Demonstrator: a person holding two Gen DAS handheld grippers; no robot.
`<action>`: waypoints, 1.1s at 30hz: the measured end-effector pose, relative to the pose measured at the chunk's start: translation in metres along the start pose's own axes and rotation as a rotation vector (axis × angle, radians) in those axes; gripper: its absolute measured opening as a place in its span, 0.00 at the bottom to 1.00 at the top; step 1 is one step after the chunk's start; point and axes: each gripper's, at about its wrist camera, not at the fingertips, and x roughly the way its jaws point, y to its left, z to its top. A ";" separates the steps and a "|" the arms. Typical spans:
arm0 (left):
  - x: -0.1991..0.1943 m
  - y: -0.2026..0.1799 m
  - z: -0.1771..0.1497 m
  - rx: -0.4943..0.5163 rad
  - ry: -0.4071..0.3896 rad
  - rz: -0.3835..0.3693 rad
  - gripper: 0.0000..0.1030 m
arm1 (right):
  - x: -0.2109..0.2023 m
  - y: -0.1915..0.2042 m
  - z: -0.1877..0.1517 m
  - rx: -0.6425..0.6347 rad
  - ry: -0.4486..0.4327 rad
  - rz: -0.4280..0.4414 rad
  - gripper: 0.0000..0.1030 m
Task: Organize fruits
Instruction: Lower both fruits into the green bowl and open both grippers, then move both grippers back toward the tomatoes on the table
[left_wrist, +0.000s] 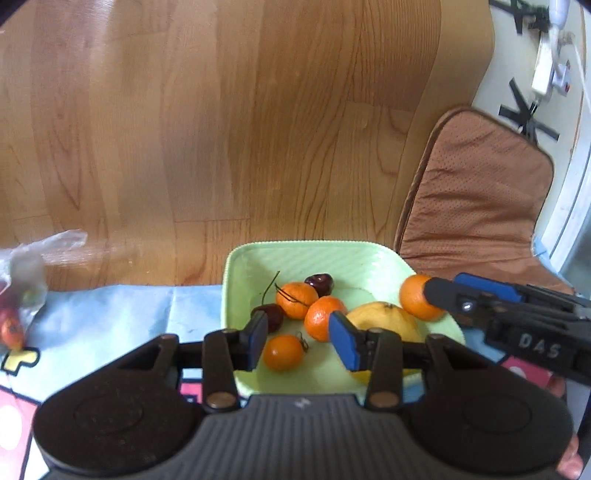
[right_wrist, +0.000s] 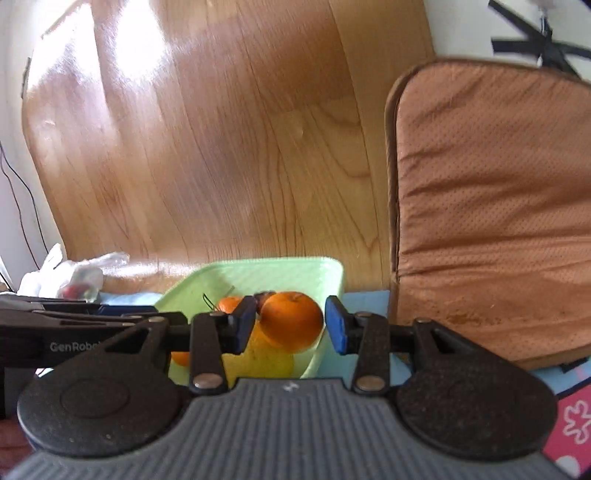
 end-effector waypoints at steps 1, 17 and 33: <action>-0.008 0.005 -0.001 -0.007 -0.011 -0.006 0.37 | -0.007 0.002 0.001 -0.003 -0.011 0.002 0.43; -0.111 0.103 -0.086 -0.207 -0.022 0.044 0.37 | -0.085 0.068 -0.060 -0.118 0.126 0.192 0.40; -0.079 0.109 -0.094 -0.282 -0.024 -0.052 0.43 | -0.054 0.149 -0.066 -0.306 0.120 0.221 0.40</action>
